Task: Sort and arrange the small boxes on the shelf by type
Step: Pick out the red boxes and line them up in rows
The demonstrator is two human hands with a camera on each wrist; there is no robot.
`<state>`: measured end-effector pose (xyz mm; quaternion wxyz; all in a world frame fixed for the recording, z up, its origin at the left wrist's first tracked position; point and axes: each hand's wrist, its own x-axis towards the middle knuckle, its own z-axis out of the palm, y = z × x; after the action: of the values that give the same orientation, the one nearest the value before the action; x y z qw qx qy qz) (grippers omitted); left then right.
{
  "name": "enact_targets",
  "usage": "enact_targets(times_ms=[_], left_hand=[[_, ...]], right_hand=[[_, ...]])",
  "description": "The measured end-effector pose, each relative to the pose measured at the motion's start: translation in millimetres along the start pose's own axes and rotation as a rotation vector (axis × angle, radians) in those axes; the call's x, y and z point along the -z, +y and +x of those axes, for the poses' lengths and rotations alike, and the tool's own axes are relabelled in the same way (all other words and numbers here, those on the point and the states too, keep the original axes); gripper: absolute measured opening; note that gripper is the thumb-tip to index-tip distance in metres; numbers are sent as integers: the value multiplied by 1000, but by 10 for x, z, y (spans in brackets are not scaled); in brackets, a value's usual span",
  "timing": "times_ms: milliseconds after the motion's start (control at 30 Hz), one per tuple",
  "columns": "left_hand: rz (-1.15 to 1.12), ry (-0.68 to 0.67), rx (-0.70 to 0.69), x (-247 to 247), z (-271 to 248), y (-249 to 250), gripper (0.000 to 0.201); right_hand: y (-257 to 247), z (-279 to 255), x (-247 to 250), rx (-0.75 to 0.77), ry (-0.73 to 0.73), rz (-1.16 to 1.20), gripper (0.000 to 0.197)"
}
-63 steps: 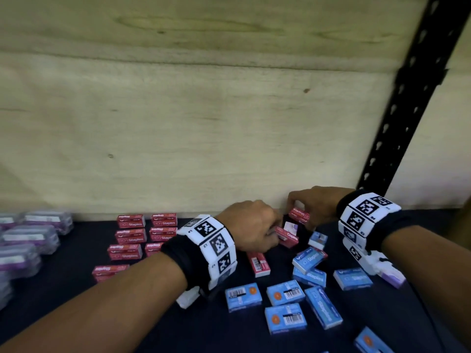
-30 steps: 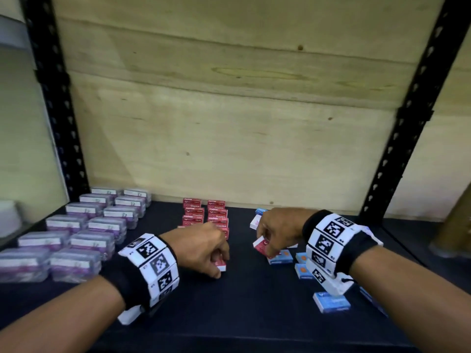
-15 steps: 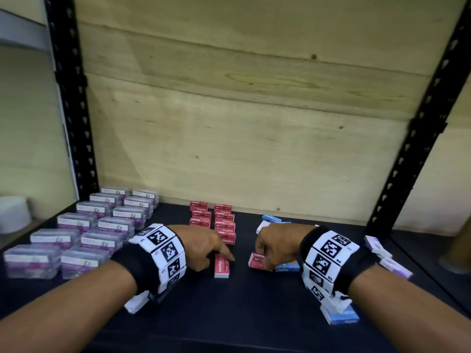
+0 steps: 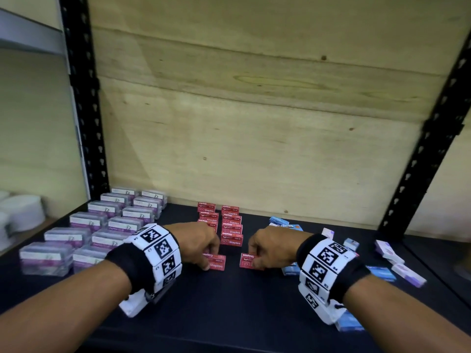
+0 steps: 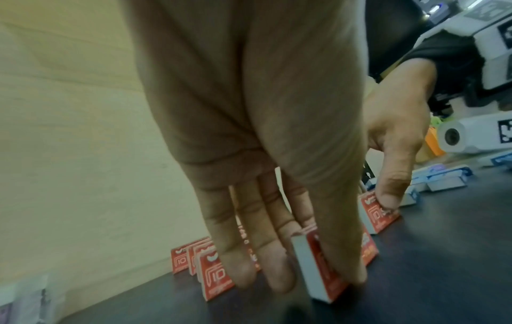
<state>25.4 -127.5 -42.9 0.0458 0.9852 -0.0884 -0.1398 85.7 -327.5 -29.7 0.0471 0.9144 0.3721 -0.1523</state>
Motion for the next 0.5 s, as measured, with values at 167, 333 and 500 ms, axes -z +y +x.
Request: enact_targets(times_ms=[167, 333, 500], left_hand=[[32, 14, 112, 16, -58, -121, 24], [-12, -74, 178, 54, -128, -184, 27], [10, -95, 157, 88, -117, -152, 24]], right_hand=[[-79, 76, -15, 15, 29, 5, 16], [-18, 9, 44, -52, -6, 65, 31], [105, -34, 85, -115, -67, 170, 28]])
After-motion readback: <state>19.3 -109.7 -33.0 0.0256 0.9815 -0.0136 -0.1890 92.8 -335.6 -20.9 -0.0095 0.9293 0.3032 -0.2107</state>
